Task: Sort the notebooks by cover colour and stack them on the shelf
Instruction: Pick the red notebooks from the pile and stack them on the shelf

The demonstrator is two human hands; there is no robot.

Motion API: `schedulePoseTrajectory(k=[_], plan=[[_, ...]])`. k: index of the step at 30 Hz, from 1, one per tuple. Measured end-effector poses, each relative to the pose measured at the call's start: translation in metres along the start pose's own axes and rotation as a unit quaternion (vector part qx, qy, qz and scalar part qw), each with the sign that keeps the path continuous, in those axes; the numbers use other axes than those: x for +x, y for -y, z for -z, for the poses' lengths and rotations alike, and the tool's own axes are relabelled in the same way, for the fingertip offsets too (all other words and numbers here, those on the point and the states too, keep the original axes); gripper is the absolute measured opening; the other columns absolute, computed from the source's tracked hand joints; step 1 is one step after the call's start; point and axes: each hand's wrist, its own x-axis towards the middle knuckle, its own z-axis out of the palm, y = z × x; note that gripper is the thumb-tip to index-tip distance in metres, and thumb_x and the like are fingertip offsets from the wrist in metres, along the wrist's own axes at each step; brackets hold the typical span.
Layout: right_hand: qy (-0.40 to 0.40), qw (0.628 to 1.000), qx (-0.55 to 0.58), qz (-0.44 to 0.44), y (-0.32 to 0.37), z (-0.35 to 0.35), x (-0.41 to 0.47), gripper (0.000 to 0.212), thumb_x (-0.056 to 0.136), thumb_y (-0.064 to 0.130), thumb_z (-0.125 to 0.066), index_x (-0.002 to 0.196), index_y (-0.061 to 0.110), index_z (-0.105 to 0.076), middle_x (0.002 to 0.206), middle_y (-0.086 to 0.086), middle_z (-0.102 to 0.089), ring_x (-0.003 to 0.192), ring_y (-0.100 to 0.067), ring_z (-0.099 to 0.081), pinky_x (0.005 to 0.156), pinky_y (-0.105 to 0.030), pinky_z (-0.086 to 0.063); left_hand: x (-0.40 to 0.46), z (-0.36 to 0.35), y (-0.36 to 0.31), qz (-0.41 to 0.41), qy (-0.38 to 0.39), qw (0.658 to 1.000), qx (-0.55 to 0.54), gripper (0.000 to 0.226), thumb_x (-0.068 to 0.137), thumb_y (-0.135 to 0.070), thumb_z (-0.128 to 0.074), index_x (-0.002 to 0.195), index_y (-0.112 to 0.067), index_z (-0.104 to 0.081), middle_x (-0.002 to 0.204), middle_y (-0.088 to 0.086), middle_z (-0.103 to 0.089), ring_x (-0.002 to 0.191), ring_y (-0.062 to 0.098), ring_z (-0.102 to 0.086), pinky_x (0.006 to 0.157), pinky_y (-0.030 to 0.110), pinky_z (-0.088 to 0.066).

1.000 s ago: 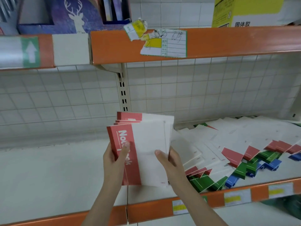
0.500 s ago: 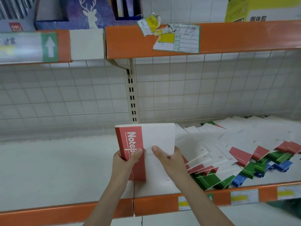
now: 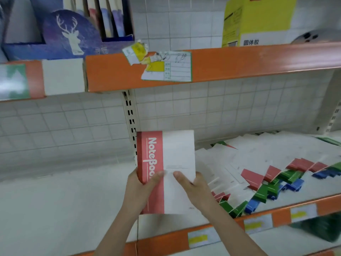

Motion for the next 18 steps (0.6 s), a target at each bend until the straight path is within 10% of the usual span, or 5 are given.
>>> schedulePoseTrajectory(k=[7,12,18], plan=[[-0.103,0.979,-0.002,-0.177,0.004,0.087,-0.004,0.033,0.091,0.047,-0.054,0.102,0.018,-0.063,0.098,0.009,-0.069,0.077,-0.002,-0.063,0.057,-0.015,-0.045,0.015,-0.08,-0.008,0.073,0.131,0.986,0.076,0.019,0.099,-0.045,-0.029,0.093,-0.037,-0.045,0.093,-0.013,-0.059,0.071,-0.002,-0.063,0.052,0.011,-0.044],[-0.243,0.945,0.023,-0.218,0.0,0.159,-0.019,0.049,0.1,0.037,-0.038,0.146,0.022,-0.031,0.148,0.003,-0.036,0.134,-0.019,-0.036,0.104,-0.031,-0.028,0.017,-0.162,-0.013,0.124,0.202,0.968,0.076,0.035,0.1,-0.045,-0.03,0.109,-0.021,-0.053,0.092,-0.001,-0.066,0.077,0.015,-0.067,0.063,0.027,-0.05],[-0.306,0.924,0.011,-0.229,-0.005,0.242,-0.044,0.021,0.1,0.02,-0.036,0.105,0.017,-0.056,0.097,-0.002,-0.059,0.095,-0.022,-0.056,0.089,-0.033,-0.041,0.007,-0.26,-0.017,0.156,0.257,0.951,0.078,0.033,0.101,-0.043,-0.03,0.11,-0.02,-0.052,0.092,0.0,-0.064,0.081,0.017,-0.065,0.069,0.029,-0.049]])
